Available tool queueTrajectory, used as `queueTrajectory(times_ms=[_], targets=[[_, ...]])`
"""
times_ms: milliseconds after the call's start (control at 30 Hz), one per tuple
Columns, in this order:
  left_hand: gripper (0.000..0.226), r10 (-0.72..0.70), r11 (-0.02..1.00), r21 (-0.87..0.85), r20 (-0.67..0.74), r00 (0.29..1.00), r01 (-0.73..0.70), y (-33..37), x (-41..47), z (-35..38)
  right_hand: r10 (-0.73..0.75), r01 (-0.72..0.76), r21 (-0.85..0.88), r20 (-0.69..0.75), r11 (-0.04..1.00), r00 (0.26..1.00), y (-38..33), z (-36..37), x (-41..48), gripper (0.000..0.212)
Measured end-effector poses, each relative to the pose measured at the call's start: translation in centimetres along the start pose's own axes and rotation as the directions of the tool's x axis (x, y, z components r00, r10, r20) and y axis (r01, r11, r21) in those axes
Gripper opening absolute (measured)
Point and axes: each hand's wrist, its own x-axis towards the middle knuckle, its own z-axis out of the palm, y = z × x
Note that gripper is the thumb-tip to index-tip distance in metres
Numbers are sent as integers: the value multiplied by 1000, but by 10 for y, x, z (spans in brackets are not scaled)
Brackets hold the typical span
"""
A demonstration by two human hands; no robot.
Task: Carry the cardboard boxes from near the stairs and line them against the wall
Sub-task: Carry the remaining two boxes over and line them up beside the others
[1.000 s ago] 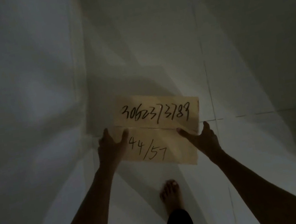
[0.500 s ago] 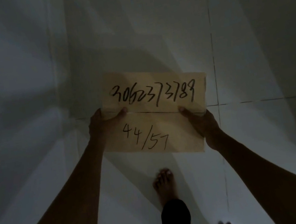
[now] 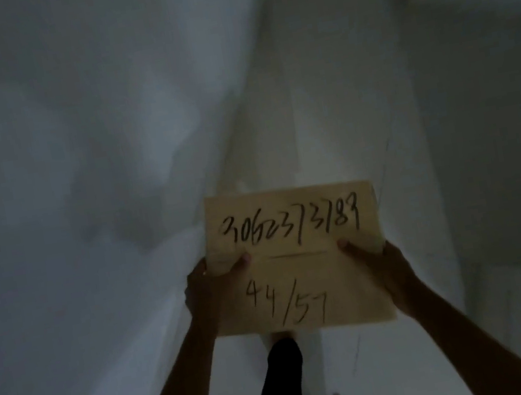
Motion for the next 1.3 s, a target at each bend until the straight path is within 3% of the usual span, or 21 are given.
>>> queueTrajectory(times_ms=[300, 367, 500, 600, 800, 1133, 1233, 1300], targets=[[61, -37, 983, -182, -211, 977, -2, -66, -257, -175, -195, 224, -172, 172, 959, 966, -23, -6, -270, 67], [64, -91, 969, -244, -239, 967, 31, -95, -301, -199, -215, 265, -221, 225, 939, 950, -16, -2, -312, 67], [67, -209, 932, -348, -304, 929, 96, -162, -374, -235, -251, 364, -311, 350, 878, 903, 2, 19, -387, 46], [71, -307, 874, -467, -318, 897, 134, -213, -421, -248, -282, 466, -380, 449, 799, 848, 20, 38, -426, 51], [71, -436, 763, -627, -319, 842, 157, -311, -491, -269, -286, 584, -446, 572, 678, 769, 75, 78, -501, 64], [83, -517, 599, -797, -308, 799, 80, -511, -593, -337, -239, 685, -477, 696, 550, 677, 218, 163, -648, 59], [68, -558, 606, -792, -357, 749, 73, -565, -629, -356, -209, 720, -463, 747, 517, 631, 261, 188, -693, 56], [77, -583, 613, -785, -372, 723, 90, -596, -648, -369, -187, 735, -459, 771, 499, 609, 286, 202, -717, 54]])
